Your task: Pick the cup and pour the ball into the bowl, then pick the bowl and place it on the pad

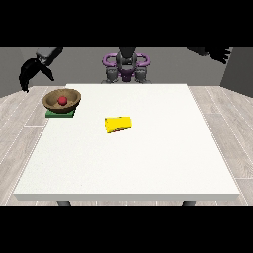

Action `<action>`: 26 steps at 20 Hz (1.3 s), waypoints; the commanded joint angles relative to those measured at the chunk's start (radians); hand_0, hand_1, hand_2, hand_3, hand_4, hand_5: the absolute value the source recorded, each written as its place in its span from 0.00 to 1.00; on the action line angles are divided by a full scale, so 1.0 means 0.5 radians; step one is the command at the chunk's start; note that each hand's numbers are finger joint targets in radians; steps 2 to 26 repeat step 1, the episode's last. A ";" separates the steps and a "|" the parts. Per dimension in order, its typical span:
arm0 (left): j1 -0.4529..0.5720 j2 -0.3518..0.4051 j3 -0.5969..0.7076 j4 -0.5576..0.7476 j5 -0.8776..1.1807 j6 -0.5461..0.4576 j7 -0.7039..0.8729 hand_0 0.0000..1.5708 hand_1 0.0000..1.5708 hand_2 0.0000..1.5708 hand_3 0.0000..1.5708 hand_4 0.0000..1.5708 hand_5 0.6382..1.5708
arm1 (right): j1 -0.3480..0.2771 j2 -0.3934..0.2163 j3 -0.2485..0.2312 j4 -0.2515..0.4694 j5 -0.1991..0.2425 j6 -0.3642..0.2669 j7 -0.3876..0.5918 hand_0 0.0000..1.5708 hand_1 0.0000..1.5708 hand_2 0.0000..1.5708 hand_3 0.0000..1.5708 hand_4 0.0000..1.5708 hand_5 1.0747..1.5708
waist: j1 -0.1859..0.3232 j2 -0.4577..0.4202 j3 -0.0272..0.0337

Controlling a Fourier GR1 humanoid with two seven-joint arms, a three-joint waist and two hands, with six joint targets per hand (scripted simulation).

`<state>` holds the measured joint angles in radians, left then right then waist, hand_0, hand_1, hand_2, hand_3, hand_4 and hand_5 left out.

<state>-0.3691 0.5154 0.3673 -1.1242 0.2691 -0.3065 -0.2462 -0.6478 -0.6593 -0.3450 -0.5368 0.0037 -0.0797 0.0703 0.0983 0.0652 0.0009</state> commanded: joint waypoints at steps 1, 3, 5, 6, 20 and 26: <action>0.037 -0.119 -0.097 0.081 -0.075 0.109 0.139 0.00 0.00 0.00 0.00 0.57 0.99 | -0.138 0.176 0.125 -0.173 0.014 0.063 0.119 0.00 0.00 0.00 0.00 0.30 0.72 | -0.120 -0.351 -0.007; 0.037 -0.119 -0.097 0.081 -0.075 0.109 0.139 0.00 0.00 0.00 0.00 0.57 0.99 | -0.138 0.176 0.125 -0.173 0.014 0.063 0.119 0.00 0.00 0.00 0.00 0.30 0.72 | -0.120 -0.351 -0.007; 0.037 -0.119 -0.097 0.081 -0.075 0.109 0.139 0.00 0.00 0.00 0.00 0.57 0.99 | -0.138 0.176 0.125 -0.173 0.014 0.063 0.119 0.00 0.00 0.00 0.00 0.30 0.72 | -0.120 -0.351 -0.007; 0.037 -0.119 -0.097 0.081 -0.075 0.109 0.139 0.00 0.00 0.00 0.00 0.57 0.99 | -0.138 0.176 0.125 -0.173 0.014 0.063 0.119 0.00 0.00 0.00 0.00 0.30 0.72 | -0.120 -0.351 -0.007; 0.037 -0.119 -0.097 0.081 -0.075 0.109 0.139 0.00 0.00 0.00 0.00 0.57 0.99 | -0.138 0.176 0.125 -0.173 0.014 0.063 0.119 0.00 0.00 0.00 0.00 0.30 0.72 | -0.120 -0.351 -0.007; 0.037 -0.119 -0.097 0.081 -0.075 0.109 0.139 0.00 0.00 0.00 0.00 0.57 0.99 | -0.138 0.176 0.125 -0.173 0.014 0.063 0.119 0.00 0.00 0.00 0.00 0.30 0.72 | -0.120 -0.351 -0.007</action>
